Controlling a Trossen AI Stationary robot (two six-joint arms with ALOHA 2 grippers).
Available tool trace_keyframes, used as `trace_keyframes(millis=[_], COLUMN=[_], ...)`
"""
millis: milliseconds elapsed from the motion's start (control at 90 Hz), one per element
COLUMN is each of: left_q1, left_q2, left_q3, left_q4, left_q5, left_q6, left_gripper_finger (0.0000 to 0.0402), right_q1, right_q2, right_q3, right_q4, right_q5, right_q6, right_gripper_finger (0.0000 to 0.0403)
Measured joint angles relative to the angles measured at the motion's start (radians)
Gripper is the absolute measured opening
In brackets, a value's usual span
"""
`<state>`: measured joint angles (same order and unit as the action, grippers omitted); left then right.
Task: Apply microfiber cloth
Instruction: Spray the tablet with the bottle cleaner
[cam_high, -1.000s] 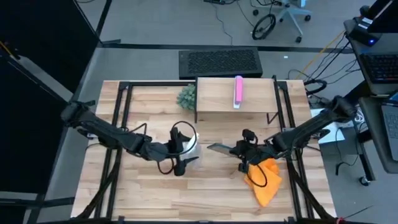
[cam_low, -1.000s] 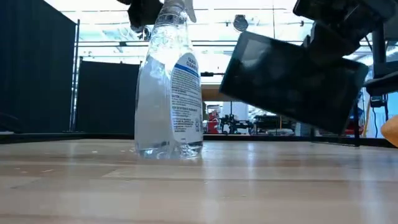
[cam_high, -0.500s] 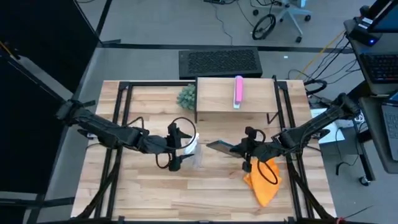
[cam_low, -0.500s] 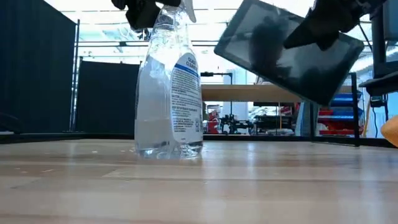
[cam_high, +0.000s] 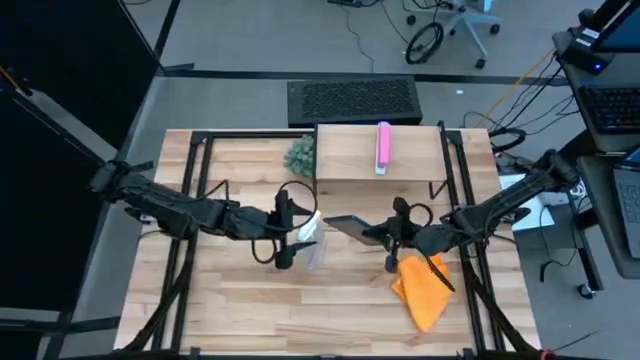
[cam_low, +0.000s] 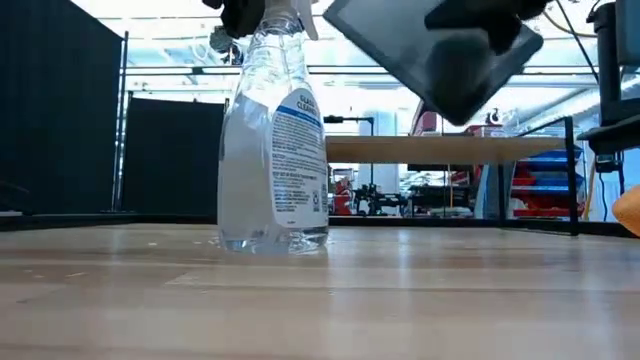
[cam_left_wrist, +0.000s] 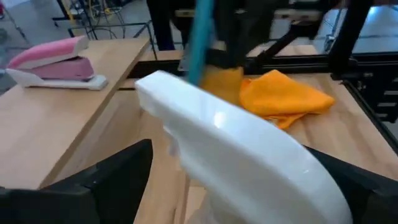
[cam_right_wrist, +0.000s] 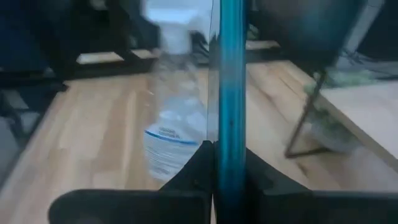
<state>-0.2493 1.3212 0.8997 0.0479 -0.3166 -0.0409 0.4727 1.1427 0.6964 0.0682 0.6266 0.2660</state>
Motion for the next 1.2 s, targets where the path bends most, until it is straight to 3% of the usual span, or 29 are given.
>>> trace_keyframes(millis=[278, 444, 644, 878, 1200], left_q1=[0.003, 0.003, 0.003, 0.009, 0.024], left_q2=[0.0, 0.0, 0.0, 0.0, 0.009], left_q3=[0.0, 0.0, 0.0, 0.0, 0.0], left_q4=[0.0, 0.006, 0.009, 0.058, 0.012], left_q5=[0.023, 0.029, 0.035, 0.067, 0.12], left_q6=[0.022, 0.022, 0.021, 0.022, 0.022], left_gripper_finger=[0.034, 0.034, 0.034, 0.034, 0.034], right_q1=[0.01, -0.008, -0.023, -0.06, -0.062], right_q2=[0.017, 0.077, 0.095, 0.093, 0.085], right_q3=[0.0, 0.0, -0.001, 0.0, -0.001], right_q4=[0.065, 0.101, 0.115, 0.124, 0.089], right_q5=[0.029, -0.004, 0.056, -0.003, -0.003], right_q6=[-0.024, -0.024, -0.068, -0.11, -0.132], right_gripper_finger=[0.0009, 0.0009, 0.0009, 0.0009, 0.0009])
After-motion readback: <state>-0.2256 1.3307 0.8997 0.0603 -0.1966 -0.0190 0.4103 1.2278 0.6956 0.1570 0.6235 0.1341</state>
